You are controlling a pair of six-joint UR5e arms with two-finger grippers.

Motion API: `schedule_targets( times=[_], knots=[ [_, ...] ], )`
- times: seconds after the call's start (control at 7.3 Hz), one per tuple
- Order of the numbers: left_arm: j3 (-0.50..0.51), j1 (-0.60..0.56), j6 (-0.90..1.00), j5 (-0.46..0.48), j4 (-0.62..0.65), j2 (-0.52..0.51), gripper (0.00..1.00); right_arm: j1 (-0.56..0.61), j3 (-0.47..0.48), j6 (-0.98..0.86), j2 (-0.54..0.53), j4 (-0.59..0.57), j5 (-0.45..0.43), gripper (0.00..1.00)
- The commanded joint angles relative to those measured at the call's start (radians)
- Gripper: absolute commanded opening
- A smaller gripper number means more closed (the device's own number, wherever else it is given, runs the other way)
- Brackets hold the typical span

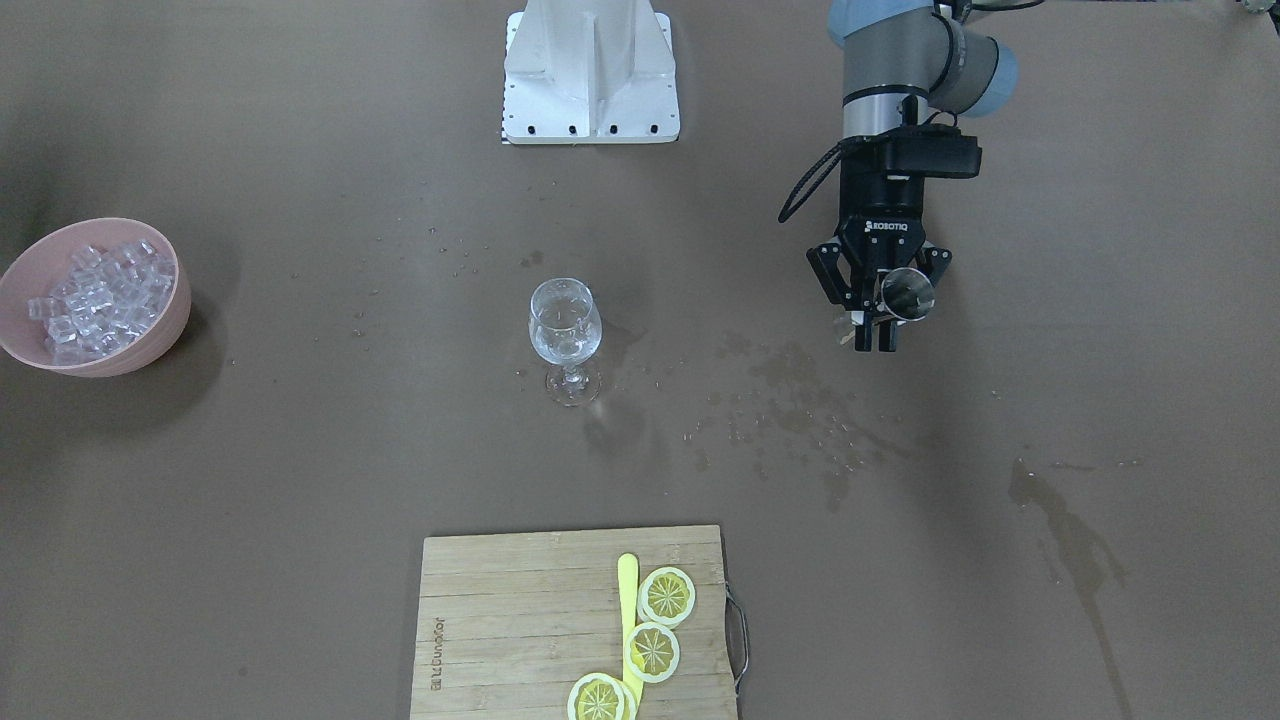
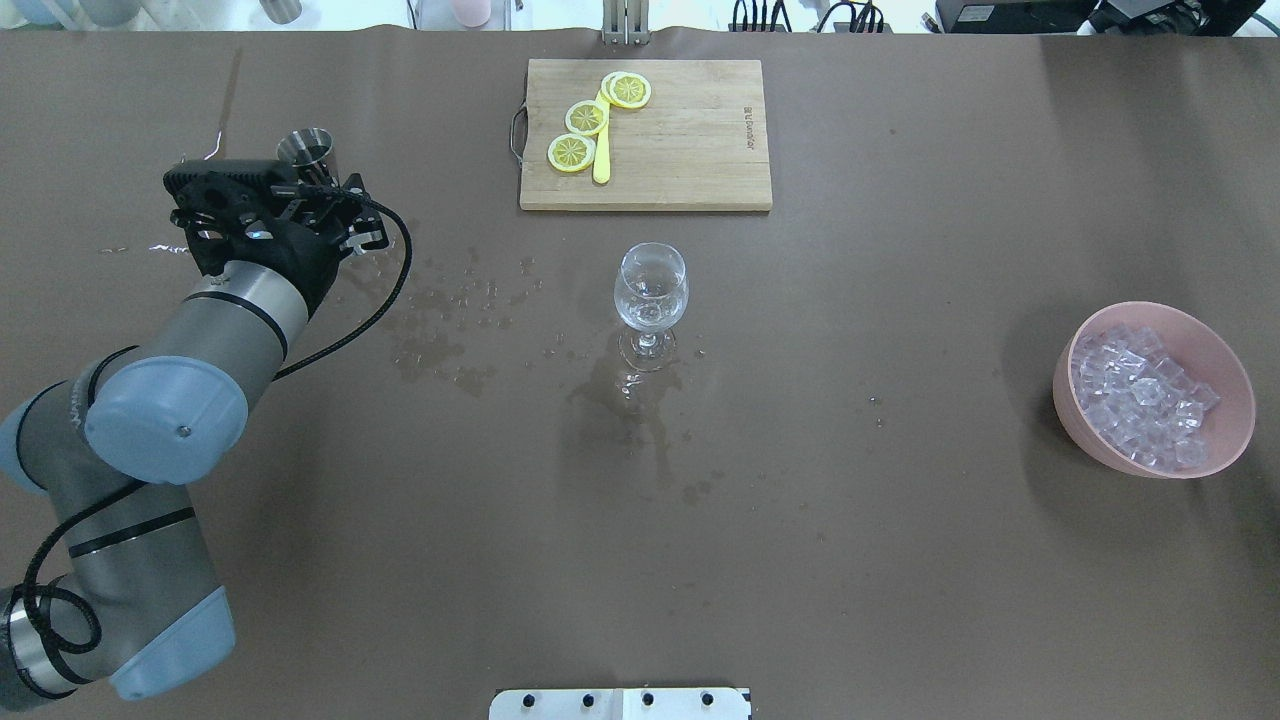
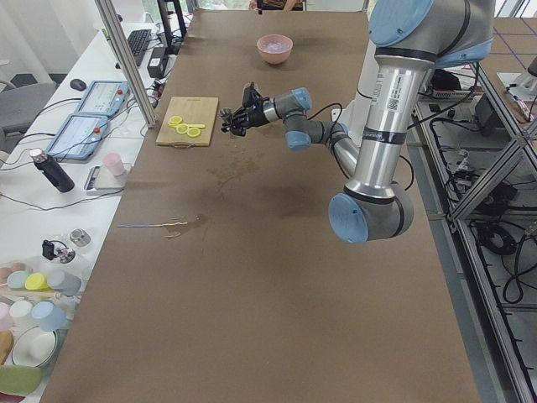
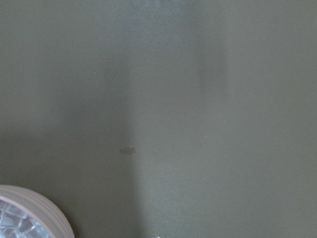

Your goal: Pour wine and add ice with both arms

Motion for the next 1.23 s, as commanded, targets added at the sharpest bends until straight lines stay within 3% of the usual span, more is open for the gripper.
schedule_targets(
  times=[0.0,0.55,0.82,1.1],
  knots=[
    [-0.039,0.046,0.073,-0.035,0.032,-0.044,0.0,-0.005,0.001,0.0,0.002,0.001,0.002,1.0],
    [-0.037,0.202,0.073,-0.059,0.251,-0.251,0.0,-0.028,0.006,0.029,0.043,-0.002,0.008,1.0],
    [-0.039,0.206,0.082,-0.157,0.387,-0.323,0.0,-0.028,0.006,0.031,0.04,-0.002,0.006,1.0],
    [-0.034,0.206,0.084,-0.214,0.417,-0.357,0.0,-0.028,0.009,0.031,0.035,-0.002,0.006,1.0]
  ],
)
